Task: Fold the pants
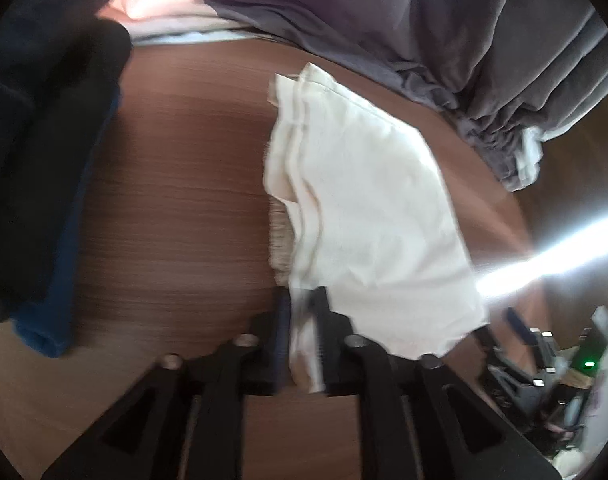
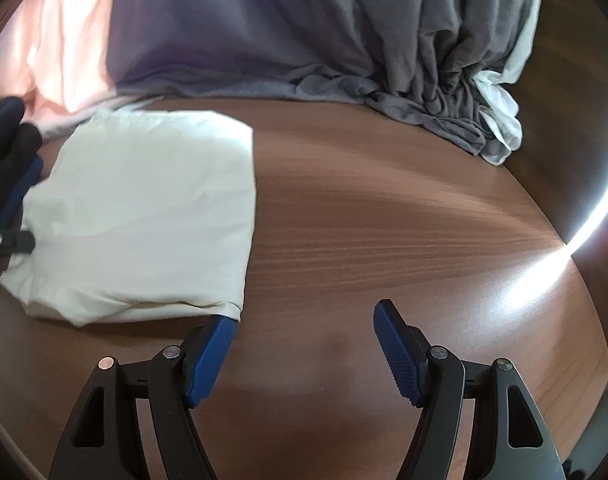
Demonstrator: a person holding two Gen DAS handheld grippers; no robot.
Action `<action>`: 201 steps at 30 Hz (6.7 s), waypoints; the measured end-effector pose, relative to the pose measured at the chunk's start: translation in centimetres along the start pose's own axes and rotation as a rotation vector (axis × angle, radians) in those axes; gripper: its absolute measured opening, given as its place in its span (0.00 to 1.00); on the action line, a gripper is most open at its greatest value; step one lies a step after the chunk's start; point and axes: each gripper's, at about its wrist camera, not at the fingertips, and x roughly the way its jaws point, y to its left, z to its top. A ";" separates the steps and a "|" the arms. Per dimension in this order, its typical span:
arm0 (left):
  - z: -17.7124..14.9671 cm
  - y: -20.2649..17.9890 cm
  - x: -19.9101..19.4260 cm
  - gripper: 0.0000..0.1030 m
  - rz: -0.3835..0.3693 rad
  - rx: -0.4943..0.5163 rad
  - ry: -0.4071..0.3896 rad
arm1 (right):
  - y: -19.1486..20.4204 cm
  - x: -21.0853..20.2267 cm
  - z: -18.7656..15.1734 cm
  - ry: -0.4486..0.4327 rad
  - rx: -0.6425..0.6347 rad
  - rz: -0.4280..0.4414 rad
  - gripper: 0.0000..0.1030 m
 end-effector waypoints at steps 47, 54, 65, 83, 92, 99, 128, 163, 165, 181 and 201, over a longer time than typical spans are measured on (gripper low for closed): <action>3.9 -0.1 5.0 0.55 -0.085 0.063 -0.095 | 0.3 6.0 6.1 0.045 0.136 0.323 0.54; 3.7 -0.9 5.2 0.54 -0.071 0.103 -0.125 | 0.4 6.2 6.0 0.034 0.137 0.324 0.53; 3.8 -0.1 5.3 0.42 -0.102 0.057 -0.142 | 0.9 6.2 6.0 0.027 0.100 0.358 0.35; 4.4 1.7 5.1 0.31 -0.170 -0.044 -0.120 | 0.9 5.9 6.5 0.027 0.084 0.323 0.16; 4.1 0.8 5.3 0.40 -0.177 0.011 -0.076 | -0.3 6.9 6.0 0.057 0.161 0.363 0.28; 4.0 0.6 5.2 0.21 -0.223 -0.006 -0.116 | -0.2 7.0 6.3 0.060 0.180 0.369 0.12; 0.9 -3.8 -6.9 0.13 -0.256 0.117 -0.405 | -1.9 -6.2 7.0 -0.272 0.090 0.308 0.07; -3.8 5.9 -23.7 0.14 -0.071 0.156 -0.682 | 9.4 -20.0 7.1 -0.579 -0.072 0.491 0.07; -3.2 7.3 -24.4 0.14 -0.079 0.165 -0.683 | 10.8 -20.5 7.3 -0.582 -0.063 0.485 0.07; 2.7 18.1 -28.9 0.14 -0.027 0.262 -0.692 | 23.2 -21.4 10.9 -0.622 -0.036 0.463 0.07; 6.7 26.1 -22.5 0.14 0.011 0.188 -0.529 | 31.6 -12.7 12.4 -0.418 -0.081 0.484 0.07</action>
